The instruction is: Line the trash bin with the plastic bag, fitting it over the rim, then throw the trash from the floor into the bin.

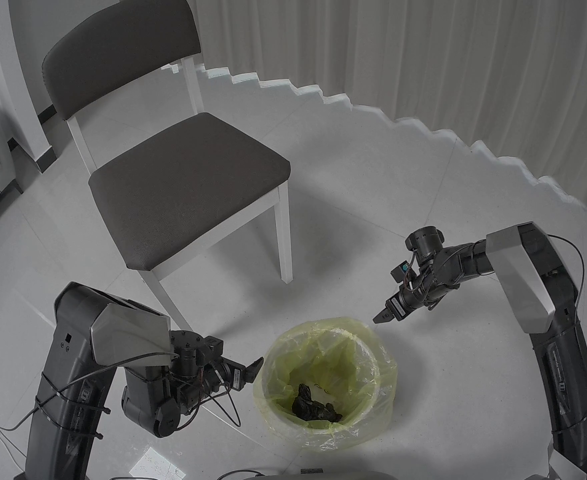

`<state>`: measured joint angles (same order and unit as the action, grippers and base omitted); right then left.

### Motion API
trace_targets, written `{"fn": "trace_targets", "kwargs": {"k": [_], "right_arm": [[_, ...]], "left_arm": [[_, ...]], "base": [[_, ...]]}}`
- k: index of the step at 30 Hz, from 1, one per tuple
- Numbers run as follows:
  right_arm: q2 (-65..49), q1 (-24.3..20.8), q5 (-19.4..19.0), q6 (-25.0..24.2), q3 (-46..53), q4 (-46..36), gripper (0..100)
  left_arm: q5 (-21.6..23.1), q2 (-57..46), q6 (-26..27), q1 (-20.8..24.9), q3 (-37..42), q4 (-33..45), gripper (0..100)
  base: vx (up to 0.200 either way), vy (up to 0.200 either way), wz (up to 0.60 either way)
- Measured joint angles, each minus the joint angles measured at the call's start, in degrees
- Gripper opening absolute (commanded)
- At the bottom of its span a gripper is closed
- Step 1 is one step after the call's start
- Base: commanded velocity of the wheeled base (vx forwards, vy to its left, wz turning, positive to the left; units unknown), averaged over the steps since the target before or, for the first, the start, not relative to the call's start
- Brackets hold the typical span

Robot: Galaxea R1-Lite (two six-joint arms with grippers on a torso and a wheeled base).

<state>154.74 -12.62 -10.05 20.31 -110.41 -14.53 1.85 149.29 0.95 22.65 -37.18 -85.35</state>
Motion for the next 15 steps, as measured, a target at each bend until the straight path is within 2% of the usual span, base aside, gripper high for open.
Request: {"fn": "trace_targets", "kwargs": {"k": [8,15], "right_arm": [[-6.25,1.29,-0.21,0.68,9.53,0.5,100],[-10.96,1.27,-2.16,3.8,20.91,3.45,100]], "left_arm": [[-0.05,0.38,0.0,-0.07,0.67,-0.95,100],[-0.05,0.52,0.0,-0.05,0.94,-1.23,100]], "base": [[0.0,0.0,0.0],[0.0,0.0,0.0]]}}
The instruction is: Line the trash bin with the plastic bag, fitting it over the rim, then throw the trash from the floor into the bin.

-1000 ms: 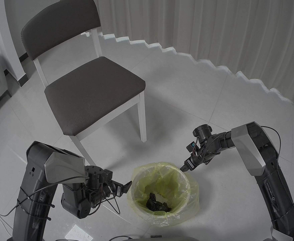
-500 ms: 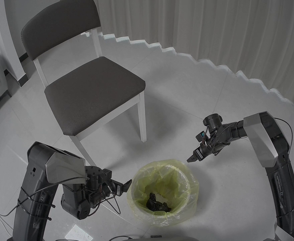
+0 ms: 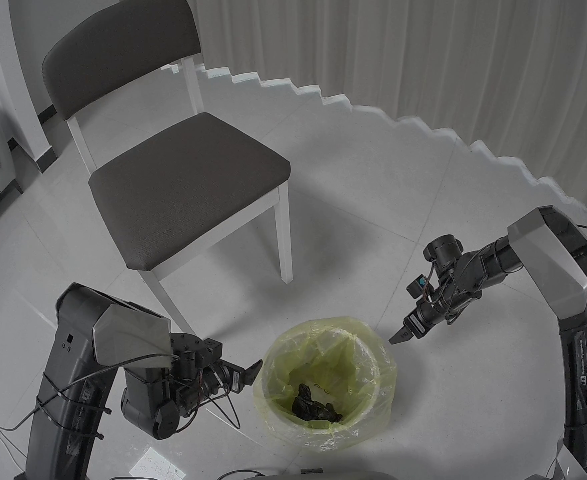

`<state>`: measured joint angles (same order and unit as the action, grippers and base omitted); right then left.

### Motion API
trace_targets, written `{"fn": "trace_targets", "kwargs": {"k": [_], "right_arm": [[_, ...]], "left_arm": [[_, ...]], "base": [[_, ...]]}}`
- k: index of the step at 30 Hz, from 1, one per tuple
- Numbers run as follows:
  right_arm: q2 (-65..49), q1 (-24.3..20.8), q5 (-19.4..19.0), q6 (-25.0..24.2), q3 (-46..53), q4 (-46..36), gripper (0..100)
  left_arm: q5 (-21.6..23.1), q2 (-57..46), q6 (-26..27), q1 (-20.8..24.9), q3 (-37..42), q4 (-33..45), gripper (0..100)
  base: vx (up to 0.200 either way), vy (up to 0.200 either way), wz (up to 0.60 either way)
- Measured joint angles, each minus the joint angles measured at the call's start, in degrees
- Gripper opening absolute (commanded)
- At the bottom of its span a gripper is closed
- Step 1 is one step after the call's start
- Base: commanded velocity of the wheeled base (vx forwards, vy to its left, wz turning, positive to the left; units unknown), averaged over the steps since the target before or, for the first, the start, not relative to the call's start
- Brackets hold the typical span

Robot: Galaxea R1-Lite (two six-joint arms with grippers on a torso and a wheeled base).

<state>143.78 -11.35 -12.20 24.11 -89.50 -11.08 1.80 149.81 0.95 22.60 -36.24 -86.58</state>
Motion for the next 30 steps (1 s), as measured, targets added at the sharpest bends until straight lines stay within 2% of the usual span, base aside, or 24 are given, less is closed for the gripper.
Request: {"fn": "trace_targets", "kwargs": {"k": [5,12,18,26,30], "right_arm": [[-0.76,-1.29,-0.55,0.95,3.97,2.94,100],[1.16,-2.9,-0.63,1.17,1.85,2.57,100],[3.61,-3.11,-0.68,0.93,-4.6,-2.08,100],[8.87,-2.95,-0.51,0.46,-19.48,-11.14,100],[12.92,-2.93,-0.33,-0.15,-23.56,-15.54,100]], "left_arm": [[0.05,0.0,0.0,0.07,0.09,-0.05,100],[0.02,0.02,0.0,0.07,0.11,0.01,100],[0.05,0.05,-0.05,0.05,0.11,0.06,100],[0.07,0.05,-0.2,0.0,0.05,0.2,100],[0.18,0.05,-0.35,0.0,-0.06,0.37,100]], "base": [[0.0,0.0,0.0],[0.0,0.0,0.0],[0.0,0.0,0.0],[0.0,0.0,0.0],[0.0,0.0,0.0]]}}
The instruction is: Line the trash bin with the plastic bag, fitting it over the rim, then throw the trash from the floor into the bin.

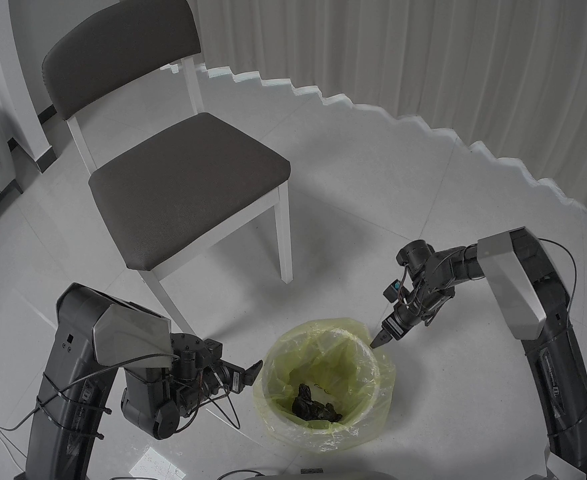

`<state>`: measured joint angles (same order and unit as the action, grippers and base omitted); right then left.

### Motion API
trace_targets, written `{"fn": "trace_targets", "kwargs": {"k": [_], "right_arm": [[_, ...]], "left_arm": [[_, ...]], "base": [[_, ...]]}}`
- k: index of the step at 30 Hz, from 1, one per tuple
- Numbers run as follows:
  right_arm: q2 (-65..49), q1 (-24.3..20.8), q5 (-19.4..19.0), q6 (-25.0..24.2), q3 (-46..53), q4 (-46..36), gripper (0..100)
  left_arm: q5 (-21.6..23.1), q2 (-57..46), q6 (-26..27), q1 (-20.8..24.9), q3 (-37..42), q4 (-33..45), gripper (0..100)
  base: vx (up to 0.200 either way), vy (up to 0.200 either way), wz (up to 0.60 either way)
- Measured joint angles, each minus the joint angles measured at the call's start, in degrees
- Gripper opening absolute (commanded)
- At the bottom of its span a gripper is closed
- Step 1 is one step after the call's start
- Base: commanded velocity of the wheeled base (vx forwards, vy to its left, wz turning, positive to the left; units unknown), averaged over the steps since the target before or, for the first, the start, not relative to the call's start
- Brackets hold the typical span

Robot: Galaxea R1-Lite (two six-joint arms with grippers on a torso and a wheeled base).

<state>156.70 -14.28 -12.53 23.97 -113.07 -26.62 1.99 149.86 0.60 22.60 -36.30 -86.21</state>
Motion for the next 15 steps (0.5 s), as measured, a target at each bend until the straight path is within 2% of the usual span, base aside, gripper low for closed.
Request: {"fn": "trace_targets", "kwargs": {"k": [6,15], "right_arm": [[6.03,-0.63,0.27,-1.61,-1.34,-4.57,100],[7.47,-0.22,-0.16,-1.77,-1.54,-5.75,100]], "left_arm": [[0.04,0.0,-0.06,0.0,-0.02,-0.04,100],[0.12,0.0,-0.44,0.0,-0.05,-0.04,100]], "base": [[0.0,0.0,0.0],[0.0,0.0,0.0]]}}
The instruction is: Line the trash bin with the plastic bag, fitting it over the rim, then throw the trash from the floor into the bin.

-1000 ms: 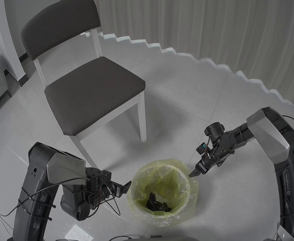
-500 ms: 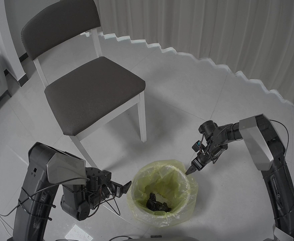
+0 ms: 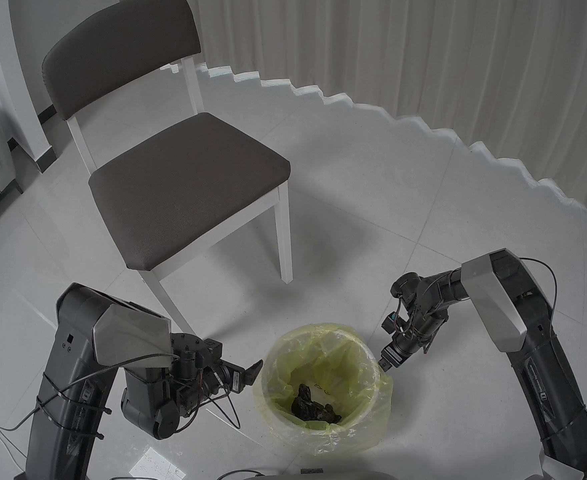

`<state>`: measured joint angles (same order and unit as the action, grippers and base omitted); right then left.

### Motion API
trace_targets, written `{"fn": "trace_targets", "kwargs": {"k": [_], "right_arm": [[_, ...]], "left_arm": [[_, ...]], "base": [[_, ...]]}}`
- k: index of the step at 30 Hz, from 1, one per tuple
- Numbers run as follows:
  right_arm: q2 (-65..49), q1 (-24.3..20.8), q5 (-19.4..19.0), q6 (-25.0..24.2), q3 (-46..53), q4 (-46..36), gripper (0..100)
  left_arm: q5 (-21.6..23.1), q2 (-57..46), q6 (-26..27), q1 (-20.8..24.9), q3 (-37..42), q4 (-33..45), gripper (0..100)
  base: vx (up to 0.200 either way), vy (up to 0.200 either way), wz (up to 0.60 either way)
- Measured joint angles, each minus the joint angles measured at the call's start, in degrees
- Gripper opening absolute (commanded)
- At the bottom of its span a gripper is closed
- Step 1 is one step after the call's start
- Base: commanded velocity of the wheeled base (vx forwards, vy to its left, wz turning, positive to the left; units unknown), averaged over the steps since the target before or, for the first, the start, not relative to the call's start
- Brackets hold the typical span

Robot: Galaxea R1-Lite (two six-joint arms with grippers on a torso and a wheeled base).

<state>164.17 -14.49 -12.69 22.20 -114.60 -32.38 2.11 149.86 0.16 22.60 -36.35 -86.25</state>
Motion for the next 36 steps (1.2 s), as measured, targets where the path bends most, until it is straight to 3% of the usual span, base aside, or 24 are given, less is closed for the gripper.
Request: {"fn": "trace_targets", "kwargs": {"k": [20,27,36], "right_arm": [[-17.64,3.86,0.38,0.07,2.43,2.49,100],[-29.81,6.01,0.68,-0.56,16.15,8.51,100],[-53.13,10.67,0.62,-2.55,37.79,17.03,100]], "left_arm": [[-0.23,-2.73,-0.91,-0.76,0.61,-1.67,100],[-0.22,-10.45,-2.32,-0.98,2.86,3.21,100],[-0.39,-28.94,-4.29,-0.78,7.56,12.48,100]], "base": [[0.0,0.0,0.0],[0.0,0.0,0.0],[0.0,0.0,0.0]]}}
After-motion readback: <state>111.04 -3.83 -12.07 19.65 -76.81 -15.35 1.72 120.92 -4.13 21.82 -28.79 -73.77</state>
